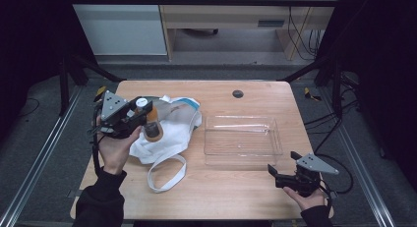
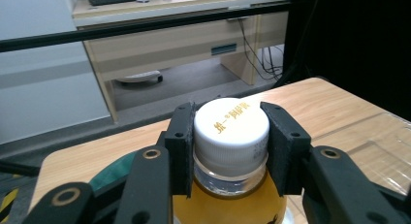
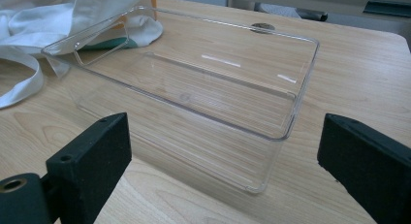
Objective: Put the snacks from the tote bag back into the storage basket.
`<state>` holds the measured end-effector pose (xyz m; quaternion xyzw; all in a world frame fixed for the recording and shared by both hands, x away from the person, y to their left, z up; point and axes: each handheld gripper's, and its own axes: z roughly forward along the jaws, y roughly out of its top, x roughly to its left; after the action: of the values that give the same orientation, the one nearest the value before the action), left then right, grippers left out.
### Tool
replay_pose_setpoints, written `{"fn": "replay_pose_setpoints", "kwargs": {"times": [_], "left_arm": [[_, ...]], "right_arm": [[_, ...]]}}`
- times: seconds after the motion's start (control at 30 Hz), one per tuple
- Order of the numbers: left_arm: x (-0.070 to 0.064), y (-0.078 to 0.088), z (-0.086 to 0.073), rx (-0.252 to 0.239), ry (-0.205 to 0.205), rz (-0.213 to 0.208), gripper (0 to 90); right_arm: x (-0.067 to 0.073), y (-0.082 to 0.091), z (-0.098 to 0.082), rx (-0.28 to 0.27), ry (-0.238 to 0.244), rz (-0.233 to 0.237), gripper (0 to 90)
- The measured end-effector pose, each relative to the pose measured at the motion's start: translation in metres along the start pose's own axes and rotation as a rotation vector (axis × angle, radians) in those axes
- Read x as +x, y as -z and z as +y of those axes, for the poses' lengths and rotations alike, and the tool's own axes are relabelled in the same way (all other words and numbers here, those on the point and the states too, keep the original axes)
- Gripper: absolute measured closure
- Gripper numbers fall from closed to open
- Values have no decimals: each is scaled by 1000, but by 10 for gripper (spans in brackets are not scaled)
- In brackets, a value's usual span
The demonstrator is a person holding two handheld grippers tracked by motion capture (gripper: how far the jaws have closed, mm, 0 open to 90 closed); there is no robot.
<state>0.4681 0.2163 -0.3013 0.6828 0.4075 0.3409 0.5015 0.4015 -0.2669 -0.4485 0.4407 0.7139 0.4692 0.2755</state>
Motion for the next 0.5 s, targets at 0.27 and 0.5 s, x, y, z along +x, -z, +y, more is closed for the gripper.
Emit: {"fn": "replay_pose_setpoints", "kwargs": {"times": [0.27,0.5], "left_arm": [[-22,5,7,-10,-33,-40,589],[-37,7,15,-25,-44,-65,589]], "right_arm": [[1,1,0,2,2,-2,54],[0,0,0,1,4,-2,54]]}}
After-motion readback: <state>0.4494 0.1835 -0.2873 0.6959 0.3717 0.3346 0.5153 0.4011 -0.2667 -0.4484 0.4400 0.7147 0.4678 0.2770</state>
